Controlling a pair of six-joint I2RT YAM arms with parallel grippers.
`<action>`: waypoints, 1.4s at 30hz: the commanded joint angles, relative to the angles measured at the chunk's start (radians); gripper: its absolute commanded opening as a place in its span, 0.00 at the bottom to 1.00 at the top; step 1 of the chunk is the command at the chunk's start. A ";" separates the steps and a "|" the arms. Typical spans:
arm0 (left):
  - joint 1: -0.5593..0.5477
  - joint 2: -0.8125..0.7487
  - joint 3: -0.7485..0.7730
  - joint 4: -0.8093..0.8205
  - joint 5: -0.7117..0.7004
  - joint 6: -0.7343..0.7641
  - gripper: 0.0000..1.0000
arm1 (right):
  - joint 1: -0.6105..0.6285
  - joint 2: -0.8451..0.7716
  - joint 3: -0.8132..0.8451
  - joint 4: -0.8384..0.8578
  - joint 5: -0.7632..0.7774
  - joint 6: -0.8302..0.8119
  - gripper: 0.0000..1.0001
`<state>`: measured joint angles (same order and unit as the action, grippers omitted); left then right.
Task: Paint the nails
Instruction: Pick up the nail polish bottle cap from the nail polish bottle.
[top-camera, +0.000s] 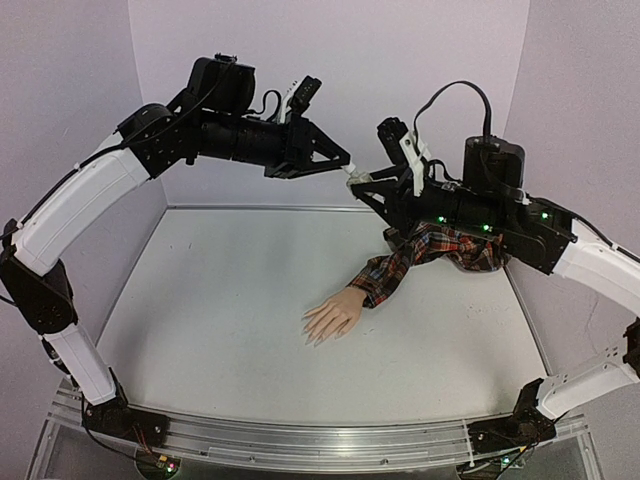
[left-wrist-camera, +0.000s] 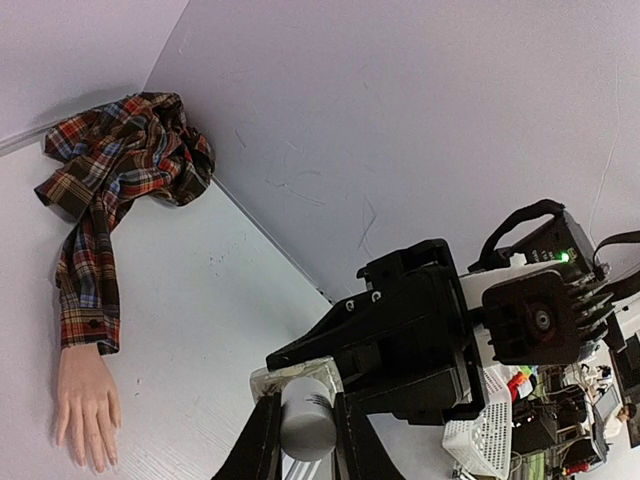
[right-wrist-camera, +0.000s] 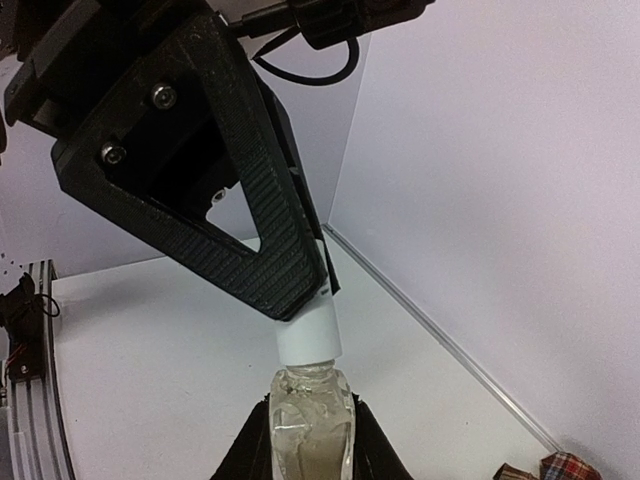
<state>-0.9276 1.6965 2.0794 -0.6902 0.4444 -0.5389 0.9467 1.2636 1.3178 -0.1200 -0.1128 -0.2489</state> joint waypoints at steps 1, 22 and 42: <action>-0.001 0.013 0.098 -0.026 -0.033 0.034 0.00 | -0.003 0.015 0.030 0.042 0.004 0.009 0.00; -0.001 0.007 0.114 -0.032 -0.033 0.039 0.00 | -0.002 0.018 0.032 0.042 -0.005 0.008 0.00; -0.001 -0.019 0.108 -0.023 -0.052 0.043 0.00 | -0.002 0.001 0.010 0.042 0.004 0.006 0.00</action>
<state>-0.9272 1.7092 2.1410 -0.7520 0.4088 -0.5189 0.9432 1.2736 1.3182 -0.1104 -0.1061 -0.2489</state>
